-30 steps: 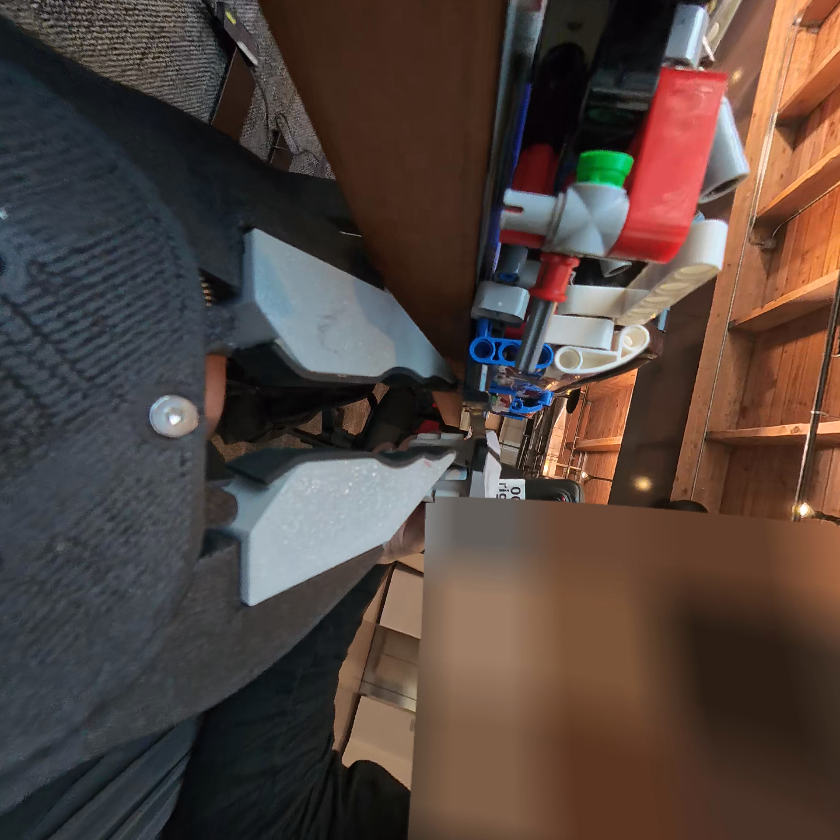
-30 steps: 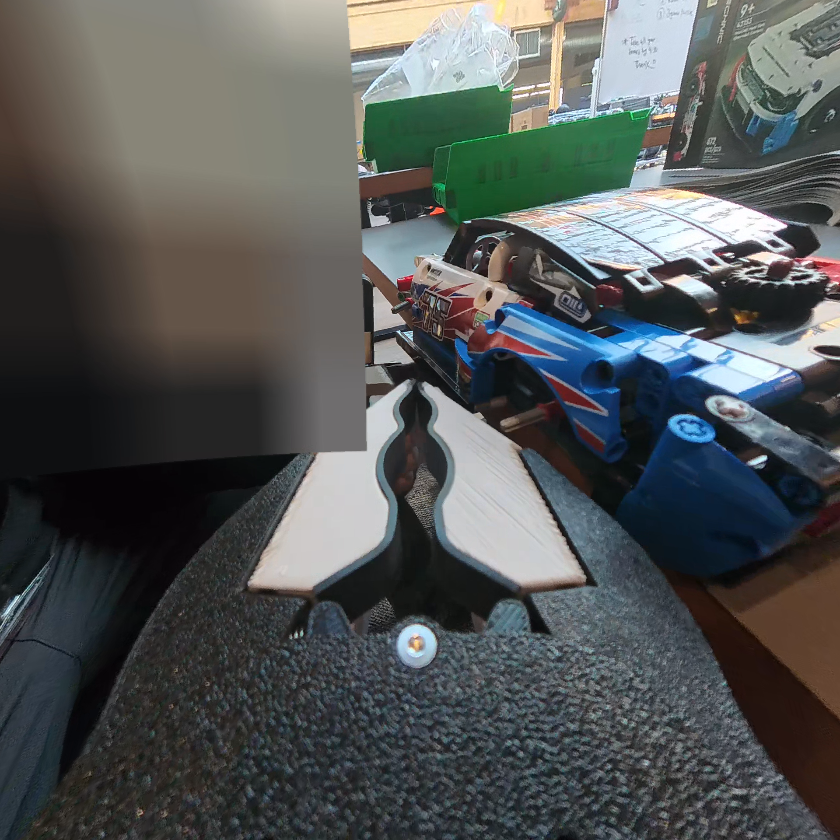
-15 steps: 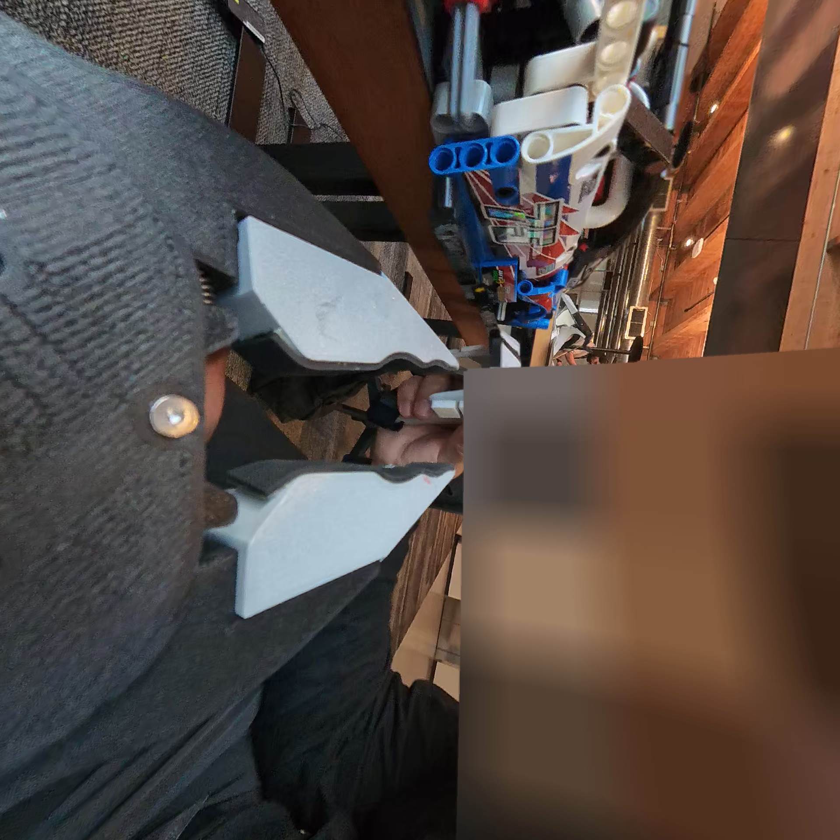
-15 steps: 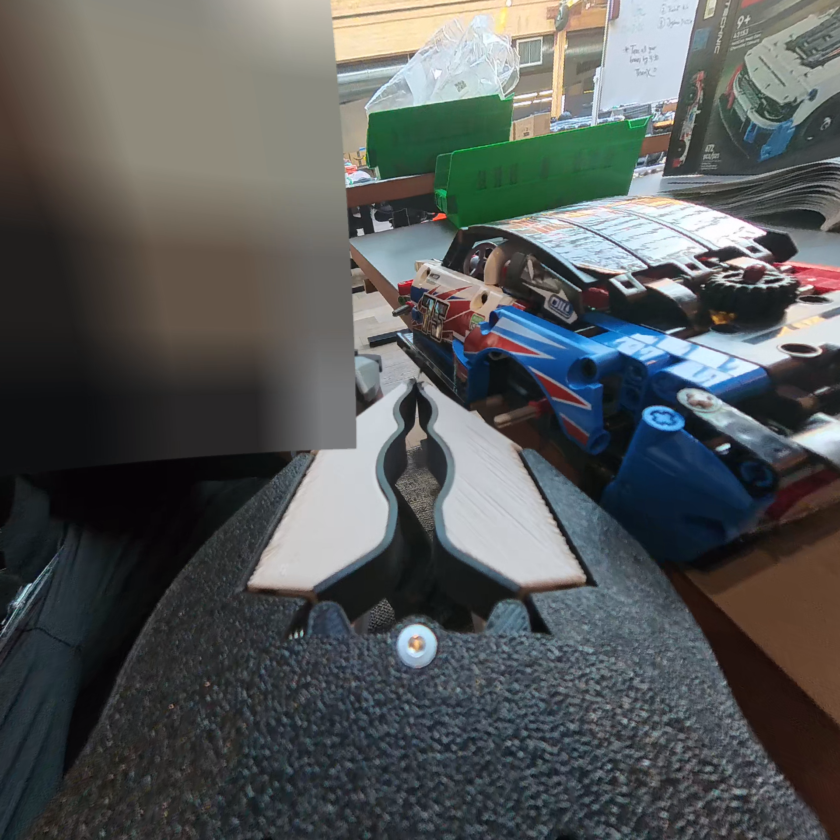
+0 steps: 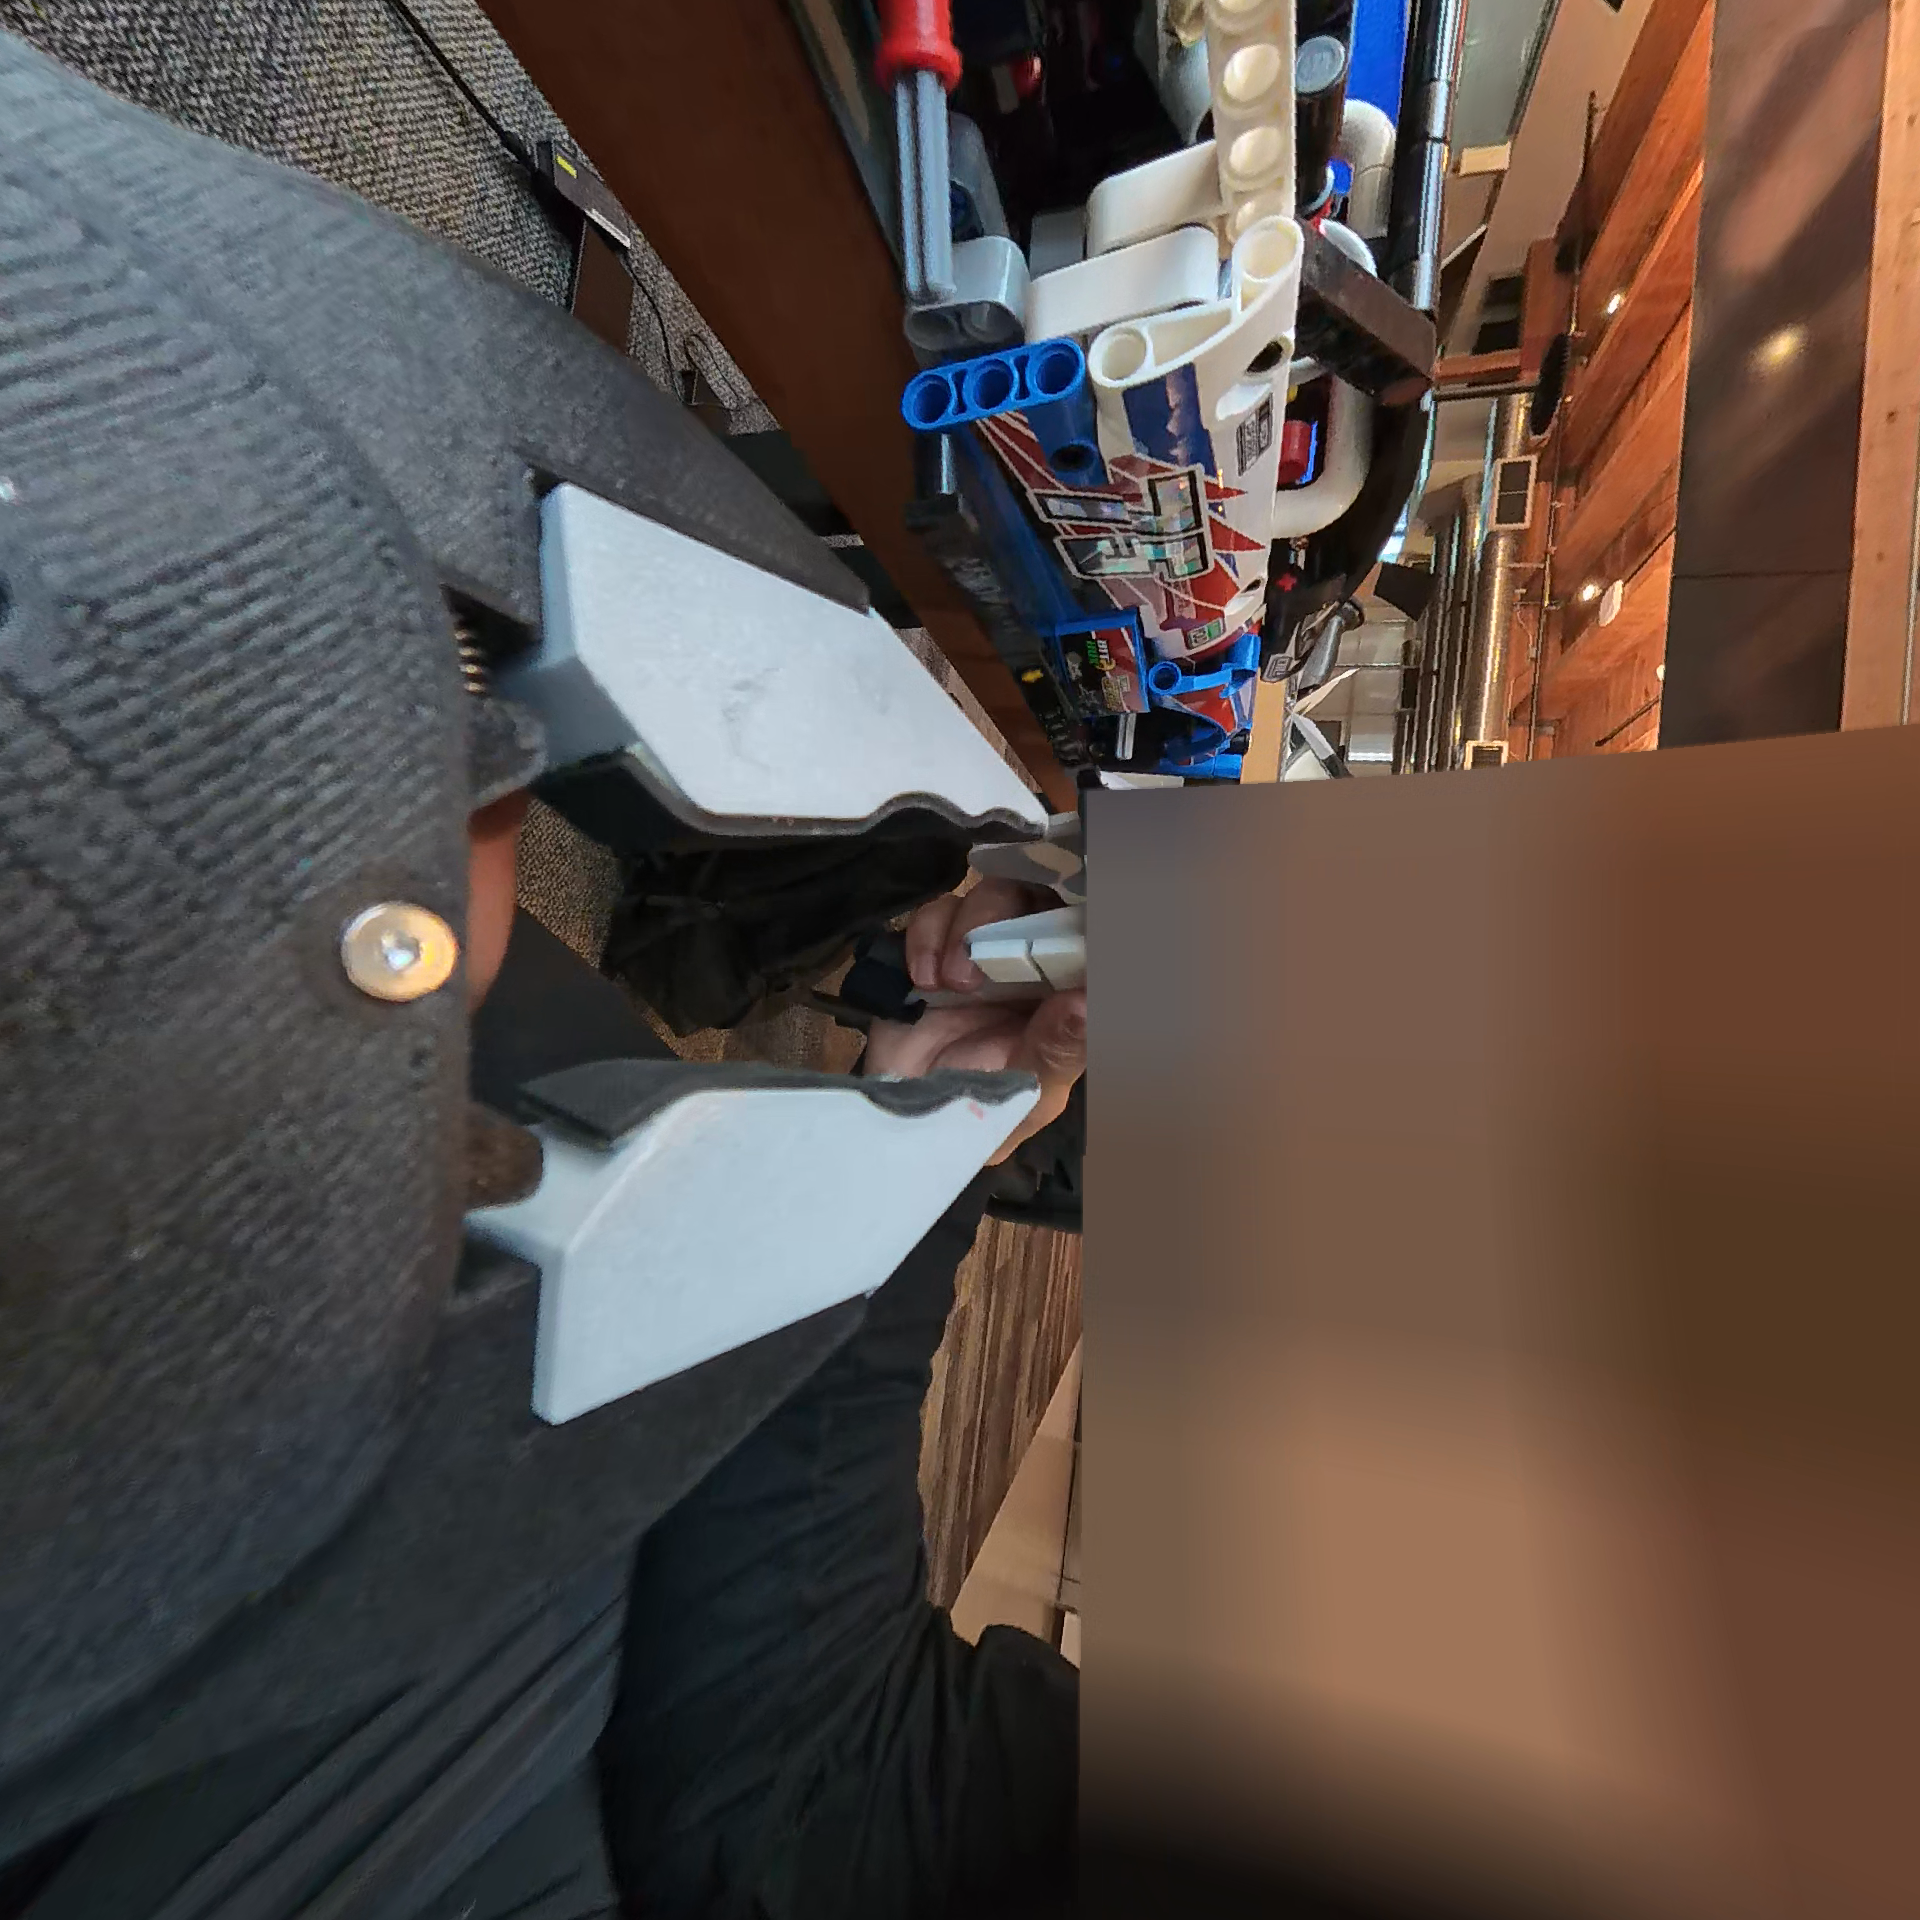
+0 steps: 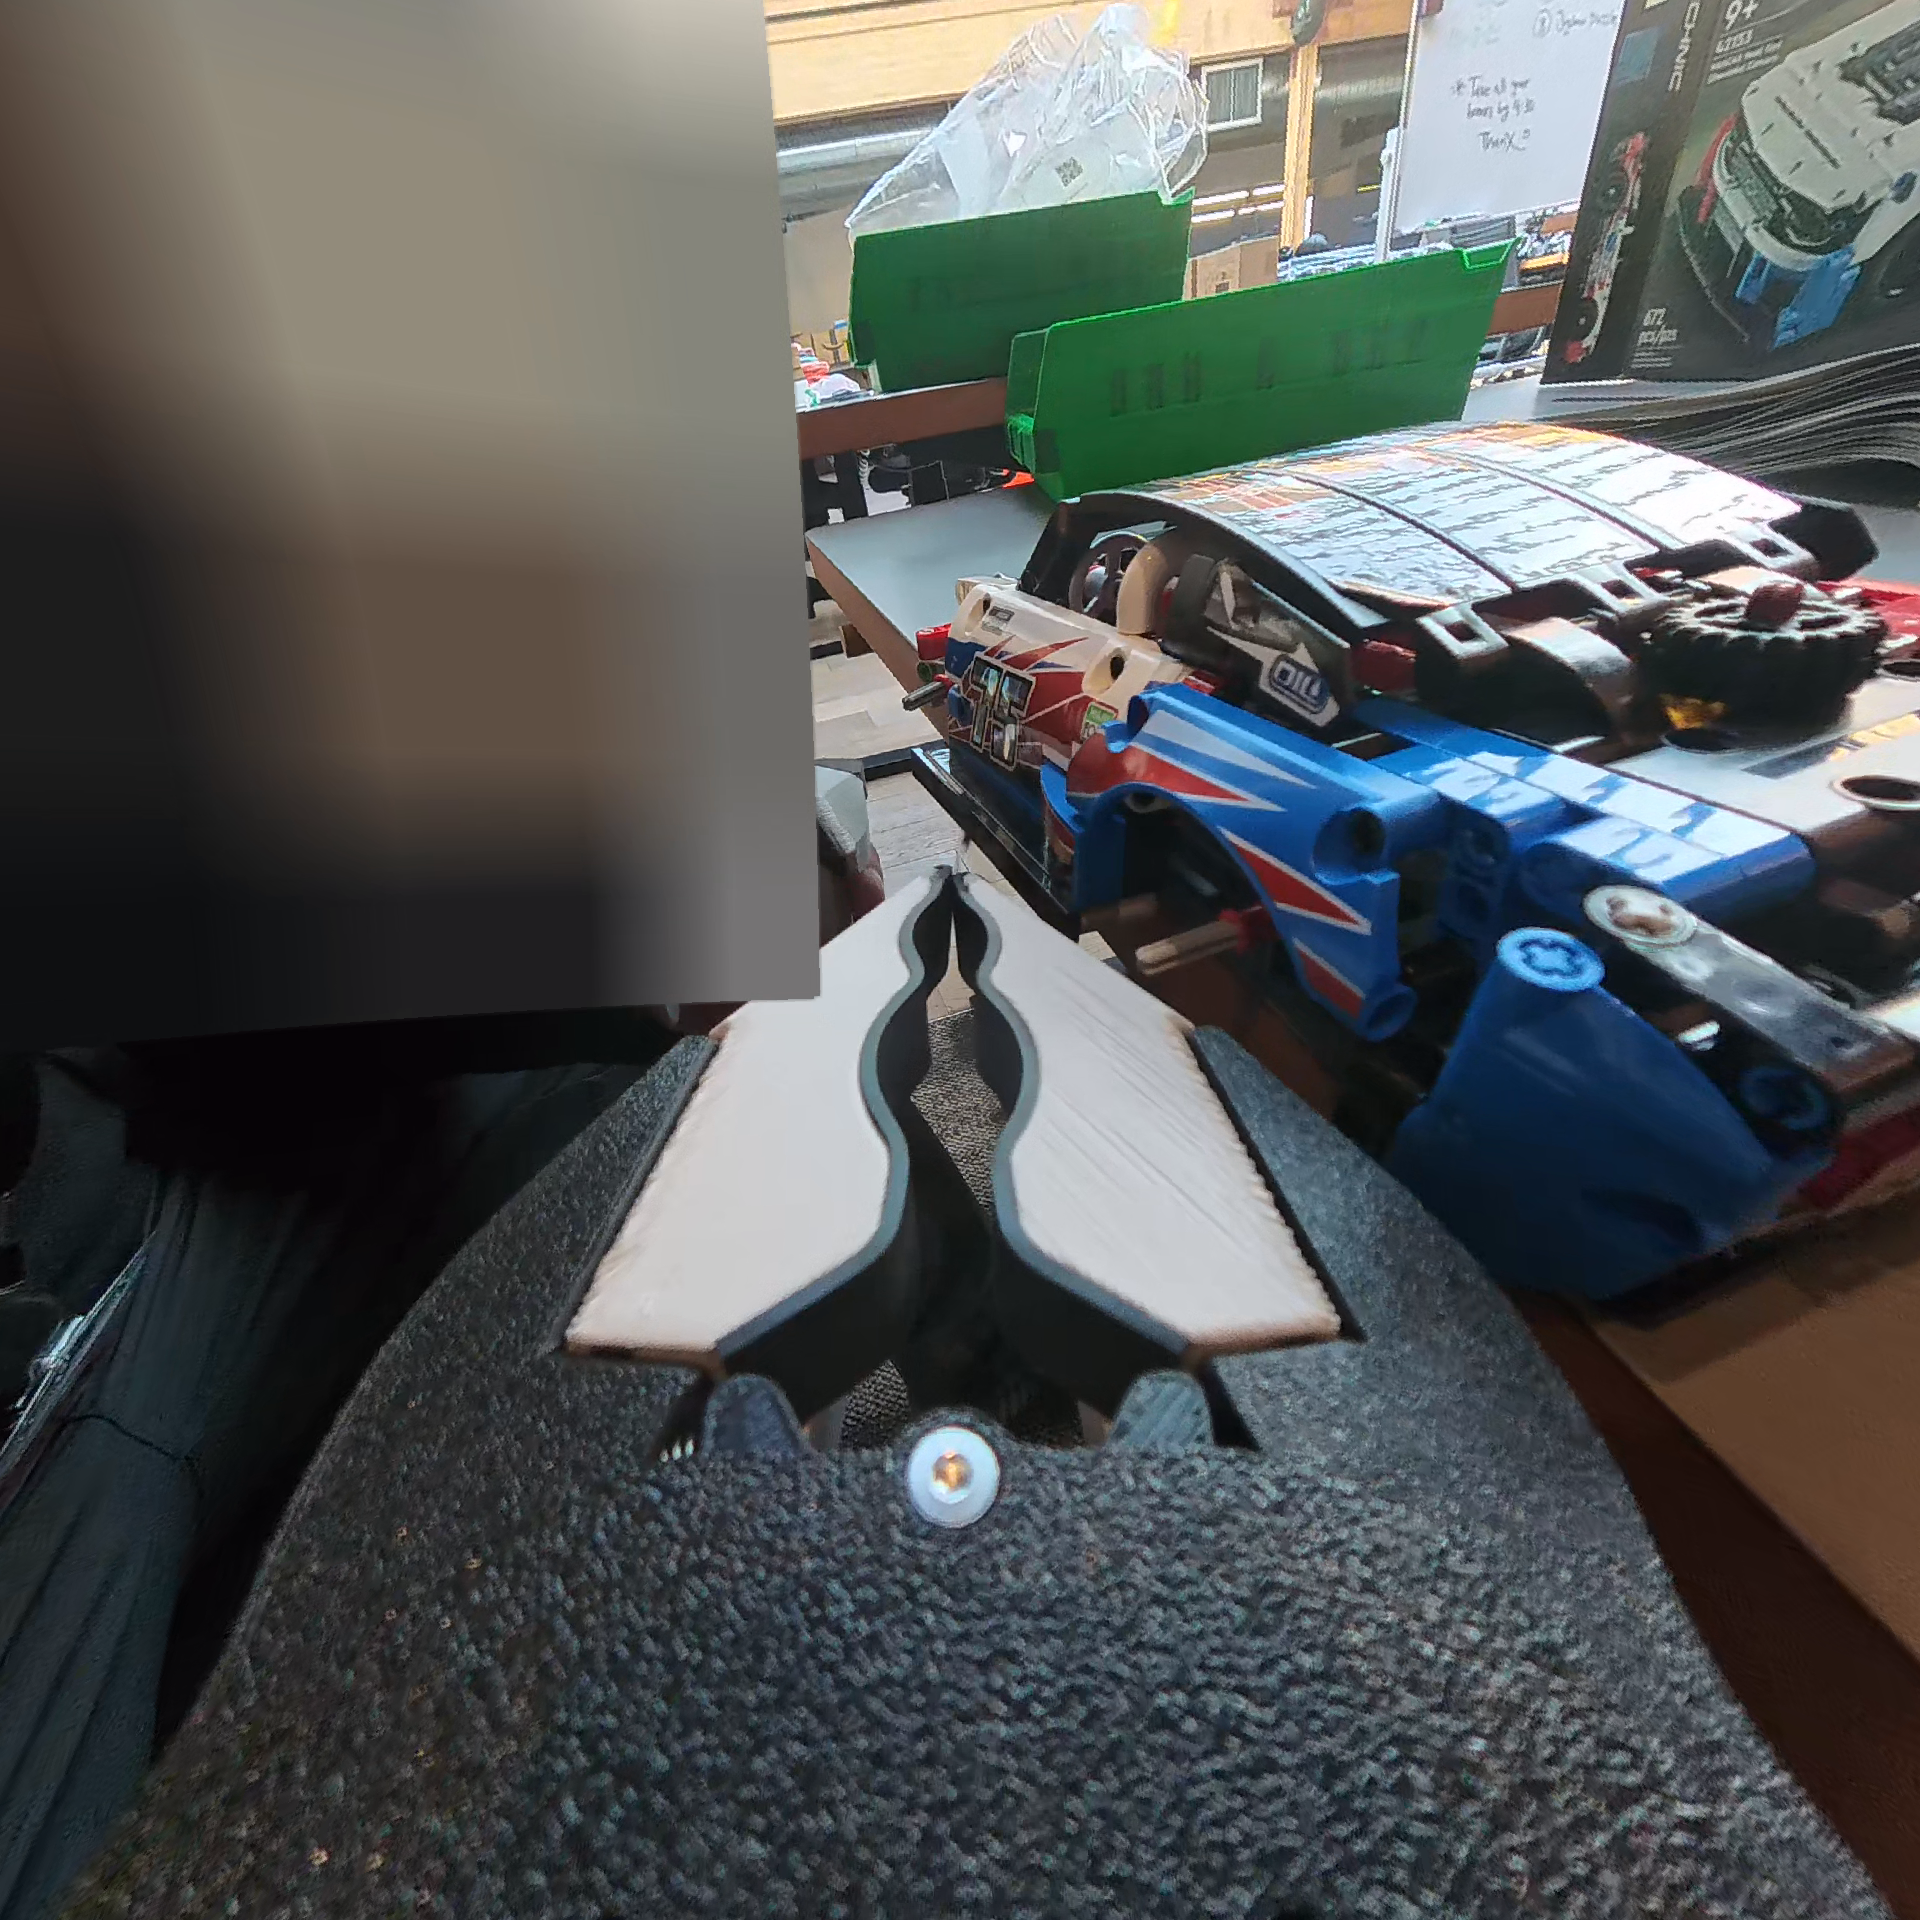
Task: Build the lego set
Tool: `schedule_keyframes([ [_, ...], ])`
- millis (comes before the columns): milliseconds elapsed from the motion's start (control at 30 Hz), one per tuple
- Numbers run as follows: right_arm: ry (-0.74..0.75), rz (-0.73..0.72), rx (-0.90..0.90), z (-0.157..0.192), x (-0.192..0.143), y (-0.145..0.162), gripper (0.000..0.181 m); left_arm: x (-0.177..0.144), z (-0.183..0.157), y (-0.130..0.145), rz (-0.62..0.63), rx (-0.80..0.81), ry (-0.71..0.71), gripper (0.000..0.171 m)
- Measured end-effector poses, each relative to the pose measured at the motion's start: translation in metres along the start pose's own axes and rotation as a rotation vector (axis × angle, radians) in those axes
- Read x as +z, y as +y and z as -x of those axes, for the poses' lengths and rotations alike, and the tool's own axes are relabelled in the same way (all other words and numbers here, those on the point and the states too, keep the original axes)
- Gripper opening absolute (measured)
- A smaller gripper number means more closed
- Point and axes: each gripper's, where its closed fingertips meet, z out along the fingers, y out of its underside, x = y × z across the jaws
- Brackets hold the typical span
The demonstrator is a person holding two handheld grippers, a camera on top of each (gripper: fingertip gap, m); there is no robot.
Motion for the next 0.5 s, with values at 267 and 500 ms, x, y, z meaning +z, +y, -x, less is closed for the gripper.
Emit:
schedule_keyframes([
  [267, 0.012, 0.005, -0.006, -0.002, 0.0011, 0.001, 0.0, 0.0009, -0.0005, 0.002, 0.01, 0.005, -0.002, 0.041],
  [500, 0.025, 0.011, -0.008, -0.0042, 0.0018, 0.0027, 0.0, 0.0002, 0.0016, 0.0008, 0.006, 0.01, -0.013, 0.041],
])
